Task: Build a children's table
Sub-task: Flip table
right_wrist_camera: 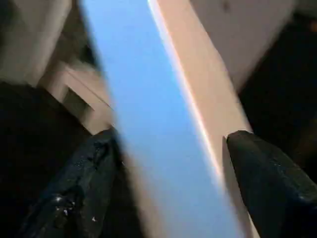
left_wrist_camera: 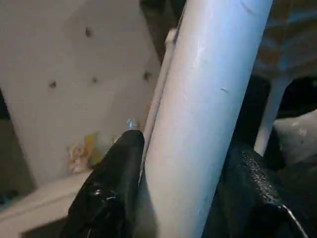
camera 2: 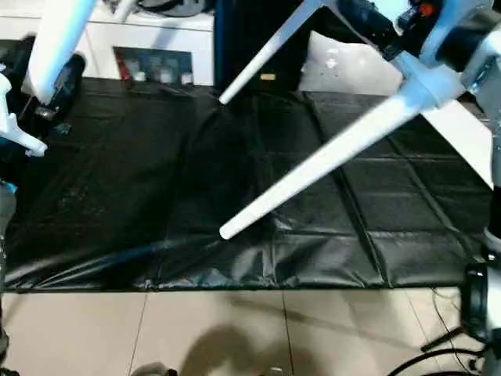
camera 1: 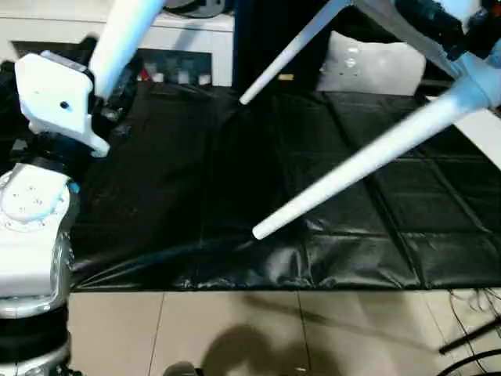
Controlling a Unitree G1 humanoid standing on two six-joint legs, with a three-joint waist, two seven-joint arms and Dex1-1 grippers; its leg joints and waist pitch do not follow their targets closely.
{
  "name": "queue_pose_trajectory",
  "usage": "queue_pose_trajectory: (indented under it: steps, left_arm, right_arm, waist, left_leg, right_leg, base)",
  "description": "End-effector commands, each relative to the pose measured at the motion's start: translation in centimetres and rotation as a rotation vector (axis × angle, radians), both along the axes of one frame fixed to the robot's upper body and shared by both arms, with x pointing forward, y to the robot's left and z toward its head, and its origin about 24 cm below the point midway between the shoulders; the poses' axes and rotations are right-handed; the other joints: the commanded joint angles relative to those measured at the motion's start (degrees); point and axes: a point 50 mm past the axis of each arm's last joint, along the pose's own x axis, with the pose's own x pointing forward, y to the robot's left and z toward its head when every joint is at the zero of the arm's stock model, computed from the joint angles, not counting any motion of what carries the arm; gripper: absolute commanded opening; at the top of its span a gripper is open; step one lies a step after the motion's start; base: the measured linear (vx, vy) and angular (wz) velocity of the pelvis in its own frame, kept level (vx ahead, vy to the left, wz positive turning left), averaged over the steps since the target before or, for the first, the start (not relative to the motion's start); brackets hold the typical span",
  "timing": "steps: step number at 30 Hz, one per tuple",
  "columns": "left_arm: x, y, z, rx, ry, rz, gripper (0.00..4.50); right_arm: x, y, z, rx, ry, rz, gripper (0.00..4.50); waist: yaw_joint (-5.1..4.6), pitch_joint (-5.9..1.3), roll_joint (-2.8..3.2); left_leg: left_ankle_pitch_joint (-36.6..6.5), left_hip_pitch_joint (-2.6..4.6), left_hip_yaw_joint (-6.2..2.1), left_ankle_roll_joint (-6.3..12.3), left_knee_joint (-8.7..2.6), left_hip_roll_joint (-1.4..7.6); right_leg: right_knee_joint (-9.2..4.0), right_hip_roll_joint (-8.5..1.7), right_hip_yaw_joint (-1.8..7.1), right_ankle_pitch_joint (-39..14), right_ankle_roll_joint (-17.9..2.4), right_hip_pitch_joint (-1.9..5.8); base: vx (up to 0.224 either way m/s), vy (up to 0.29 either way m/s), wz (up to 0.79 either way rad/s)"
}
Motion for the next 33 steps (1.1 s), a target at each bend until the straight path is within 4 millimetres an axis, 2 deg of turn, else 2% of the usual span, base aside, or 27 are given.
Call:
queue_pose_trajectory:
  steps: [1, 3, 4, 6, 7, 8, 9, 12, 13, 15, 16, 18, 19, 20, 21, 22, 23, 24, 25, 26, 27, 28, 29, 30, 31, 32, 33]
  left_arm:
    - [1.1, -0.1, -2.4, 0.000, 0.132, -0.017, 2.11]
    - [1.2, 0.0, -2.4, 0.007, 0.137, -0.017, 2.11]
    - [1.5, 0.1, -2.4, 0.022, 0.143, -0.022, 2.11]
    - [1.6, 0.1, -2.4, 0.026, 0.145, -0.024, 2.11]
    - [1.8, 0.1, -2.5, 0.028, 0.146, -0.025, 2.11]
    - [1.8, 0.1, -2.5, 0.028, 0.147, -0.025, 2.11]
    - [2.0, 0.3, -2.5, 0.031, 0.149, -0.027, 2.11]
    - [2.3, 0.7, -2.9, 0.076, 0.156, -0.029, 2.11]
    - [2.4, 1.0, -3.1, 0.085, 0.159, -0.027, 2.11]
    - [2.4, 1.2, -3.1, 0.081, 0.159, -0.025, 2.11]
    - [2.5, 1.3, -3.1, 0.085, 0.160, -0.025, 2.11]
    - [2.4, 1.4, -3.1, 0.098, 0.162, -0.032, 2.11]
    - [2.4, 1.4, -3.0, 0.102, 0.160, -0.035, 2.11]
    - [2.4, 1.5, -3.0, 0.105, 0.160, -0.040, 2.11]
    - [2.3, 1.5, -2.9, 0.106, 0.159, -0.042, 2.11]
    - [2.3, 1.5, -2.9, 0.104, 0.158, -0.044, 2.11]
    - [2.3, 1.6, -2.9, 0.099, 0.158, -0.047, 2.11]
    - [2.3, 1.6, -3.0, 0.098, 0.160, -0.049, 2.11]
    - [2.3, 1.6, -3.1, 0.095, 0.166, -0.052, 2.11]
    - [2.2, 1.8, -3.2, 0.098, 0.173, -0.050, 2.11]
    - [2.1, 1.8, -3.2, 0.099, 0.174, -0.050, 2.11]
    - [2.1, 1.8, -3.2, 0.099, 0.174, -0.050, 2.11]
    - [2.0, 2.0, -3.3, 0.105, 0.178, -0.050, 1.97]
    - [2.0, 2.0, -3.3, 0.105, 0.178, -0.050, 1.97]
    - [1.9, 2.1, -3.3, 0.126, 0.184, -0.051, 1.83]
    - [1.8, 2.1, -3.3, 0.128, 0.184, -0.051, 1.83]
    - [1.7, 2.2, -3.4, 0.126, 0.186, -0.051, 1.83]
  right_arm:
    - [-0.9, -0.4, 0.4, 0.106, -0.052, 0.083, 4.00]
    - [-1.2, -0.9, 0.6, 0.159, -0.066, 0.085, 4.21]
    - [-1.5, -2.1, 0.7, 0.279, -0.092, 0.082, 4.21]
    - [-1.6, -2.5, 0.6, 0.320, -0.102, 0.081, 4.34]
    - [-1.8, -3.1, 0.5, 0.377, -0.105, 0.085, 4.45]
    - [-1.9, -3.3, 0.4, 0.394, -0.105, 0.087, 4.45]
    - [-2.3, -3.8, -0.1, 0.452, -0.102, 0.103, 4.45]
    - [-2.6, -4.8, -2.2, 0.495, -0.058, 0.073, 4.45]
    - [-2.6, -5.2, -3.6, 0.493, -0.019, 0.046, 4.45]
    - [-2.6, -5.3, -4.8, 0.487, 0.021, 0.033, 4.45]
    - [-2.8, -5.3, -6.5, 0.489, 0.081, 0.029, 4.45]
    - [-3.0, -5.1, -8.4, 0.497, 0.145, 0.037, 4.45]
    - [-3.0, -5.0, -9.3, 0.503, 0.179, 0.025, 4.45]
    - [-2.7, -4.9, -10.2, 0.514, 0.207, -0.019, 4.45]
    - [-2.6, -4.8, -10.4, 0.520, 0.215, -0.035, 4.45]
    - [-2.4, -4.7, -10.8, 0.531, 0.225, -0.051, 4.45]
    - [-2.3, -4.6, -11.1, 0.547, 0.238, -0.062, 4.45]
    - [-2.2, -4.5, -11.3, 0.551, 0.243, -0.070, 4.45]
    - [-2.0, -4.2, -11.8, 0.560, 0.255, -0.087, 4.45]
    - [-1.8, -3.7, -12.4, 0.555, 0.272, -0.095, 4.45]
    - [-1.7, -3.6, -12.5, 0.553, 0.278, -0.101, 4.45]
    - [-1.6, -3.5, -12.6, 0.552, 0.280, -0.104, 4.45]
    - [-1.4, -3.1, -13.1, 0.532, 0.294, -0.096, 4.49]
    - [-1.4, -3.1, -13.1, 0.532, 0.294, -0.096, 4.49]
    - [-1.0, -2.8, -13.7, 0.501, 0.308, -0.110, 4.50]
    - [-0.9, -2.7, -13.7, 0.498, 0.309, -0.109, 4.50]
    - [-0.5, -2.4, -14.0, 0.499, 0.314, -0.121, 4.50]
  waist:
    - [-0.84, -2.47, 0.77]
    - [-1.13, -2.58, 0.80]
    - [-1.16, -2.29, 2.13]
    - [-1.42, -2.36, 1.39]
    - [-1.24, -2.17, 2.37]
    - [-1.46, -2.03, 2.23]
    - [-1.47, -1.71, 3.13]
    - [-1.64, -1.47, 3.33]
    - [-1.92, -1.24, 3.63]
    - [-1.73, -1.02, 3.48]
    - [-1.59, -0.64, 3.95]
    - [-1.37, -0.02, 3.64]
    - [-0.84, 0.06, 3.91]
    - [5.04, -0.89, 4.73]
    - [5.08, -0.38, 4.19]
    - [2.16, -0.70, -1.93]
    - [2.45, -0.36, -0.57]
    - [2.05, -0.01, -0.02]
    - [3.13, 0.30, 0.85]
    - [2.98, -0.27, 1.89]
    - [1.63, -1.02, 1.92]
    - [1.08, -1.39, 2.62]
    - [0.91, -1.32, 2.56]
    - [0.41, -0.33, 2.28]
    - [-0.18, 0.39, 2.25]
    - [-1.04, 0.84, 1.59]
    - [-1.15, 1.01, 2.00]
  left_leg:
    - [-28.22, 1.95, -1.10, -1.17, -4.71, 0.62]
    - [-28.90, 1.95, -1.39, -1.45, -4.92, 0.78]
    - [-30.84, 2.32, -1.65, -1.82, -5.23, 0.88]
    - [-32.73, 3.00, -1.62, -1.70, -4.95, 0.76]
    - [-33.22, 3.15, -1.71, -1.78, -5.12, 0.75]
    - [-34.36, 3.46, -1.72, -1.60, -5.14, 0.85]
    - [-36.15, 3.50, -2.00, -1.65, -5.51, 1.02]
    - [-39.64, 3.56, -2.36, -1.43, -6.38, 1.49]
    - [-42.01, 2.98, -2.78, -1.71, -7.29, 2.02]
    - [-44.24, 2.83, -2.55, -1.97, -8.12, 2.44]
    - [-44.94, 2.91, -2.30, -2.03, -8.37, 2.43]
    - [-44.24, 3.31, -1.30, -2.11, -8.42, 2.03]
    - [-44.74, 0.68, -0.82, -2.13, -10.77, 2.79]
    - [-46.41, -5.72, 0.72, -3.20, -14.15, 5.24]
    - [-41.90, -3.51, 2.89, -2.20, -14.04, 5.09]
    - [-18.70, 5.04, 1.04, -0.97, 2.49, -1.66]
    - [-7.94, 4.07, -0.54, 0.80, 5.07, -2.87]
    - [-2.64, 0.34, -2.10, 2.68, 5.12, -4.17]
    - [-6.79, 0.84, -2.59, 0.88, 0.32, -1.80]
    - [-10.46, 2.23, -2.60, 0.01, -1.71, -0.97]
    - [-15.89, 2.13, -2.66, 0.09, -4.24, -0.50]
    - [-15.32, 1.60, -2.70, 0.80, -5.21, 0.46]
    - [-15.32, 1.42, -2.66, 1.51, -5.71, 0.73]
    - [-20.28, 1.87, -2.32, 2.08, -6.06, 0.84]
    - [-25.99, 3.27, -2.09, 1.09, -5.39, 0.21]
    - [-28.82, 3.76, -2.22, 0.60, -5.04, -0.09]
    - [-30.55, 4.09, -2.56, 0.43, -5.05, 0.06]
  right_leg:
    - [-6.96, -2.69, 0.48, -32.68, -2.44, -0.19]
    - [-6.88, -2.64, 0.13, -31.88, -3.03, 0.20]
    - [-7.01, -2.61, 0.00, -30.43, -3.96, 0.10]
    - [-7.48, -2.45, -0.58, -31.16, -3.85, 0.04]
    - [-7.50, -2.57, -0.57, -30.91, -4.03, -0.04]
    - [-7.90, -2.53, -0.98, -30.90, -4.16, -0.07]
    - [-8.08, -2.48, -1.59, -29.95, -4.16, 0.30]
    - [-8.58, -2.68, -3.13, -29.08, -3.08, 1.34]
    - [-7.76, -2.80, -3.91, -27.76, -3.03, 2.40]
    - [-7.15, -2.79, -4.35, -28.26, -2.71, 3.01]
    - [-7.15, -2.77, -4.64, -29.20, -2.59, 2.87]
    - [-8.02, -2.26, -6.11, -36.63, -0.42, 2.66]
    - [-3.81, -1.28, -6.49, -35.15, 0.12, 5.02]
    - [8.50, -1.82, -1.94, -18.91, -2.38, 8.92]
    - [8.68, -1.51, 1.33, -19.92, -2.08, 5.77]
    - [-9.02, -6.52, 2.56, -58.63, 4.27, -3.98]
    - [-10.10, -6.27, 5.21, -67.58, 4.82, -5.46]
    - [-9.74, -7.18, 6.75, -66.79, 3.89, -1.12]
    - [-7.84, -7.24, 5.37, -55.65, 1.45, 0.00]
    - [-6.54, -5.63, 4.20, -46.95, -0.73, -0.31]
    - [-4.33, -2.52, 2.41, -30.81, -4.13, 0.37]
    - [-3.94, -2.45, 2.01, -18.43, -7.54, 1.43]
    - [-4.29, -2.59, 1.73, -16.09, -8.43, 1.78]
    - [-5.82, -2.74, 1.10, -22.45, -8.17, 1.11]
    - [-7.76, -2.98, 0.14, -33.74, -5.78, -0.11]
    - [-9.53, -3.22, -1.30, -40.02, -2.78, -0.20]
    - [-10.04, -3.26, -2.23, -41.21, -1.64, -0.16]
  base:
    - [0.000, 0.000, 0.00]
    - [0.000, 0.000, 0.00]
    - [0.000, 0.000, 0.00]
    - [0.000, 0.000, 0.00]
    - [0.000, 0.000, 0.00]
    - [0.000, 0.000, 0.00]
    - [0.000, 0.000, 0.00]
    - [0.000, 0.000, 0.00]
    - [0.000, 0.000, 0.00]
    - [0.000, 0.000, 0.00]
    - [0.000, 0.000, 0.00]
    - [-0.037, -0.060, 0.03]
    - [-0.088, -0.081, -0.01]
    - [-0.104, -0.119, 0.13]
    - [-0.104, -0.119, 0.13]
    - [-0.023, -0.173, 0.12]
    - [0.033, -0.148, -0.10]
    - [0.033, -0.148, -0.10]
    - [0.029, -0.074, -0.01]
    - [-0.033, -0.070, 0.11]
    - [-0.033, -0.070, 0.11]
    - [-0.076, -0.047, 0.01]
    - [-0.063, 0.008, -0.01]
    - [-0.063, 0.008, -0.01]
    - [0.000, 0.000, 0.00]
    - [0.000, 0.000, 0.00]
    - [0.000, 0.000, 0.00]
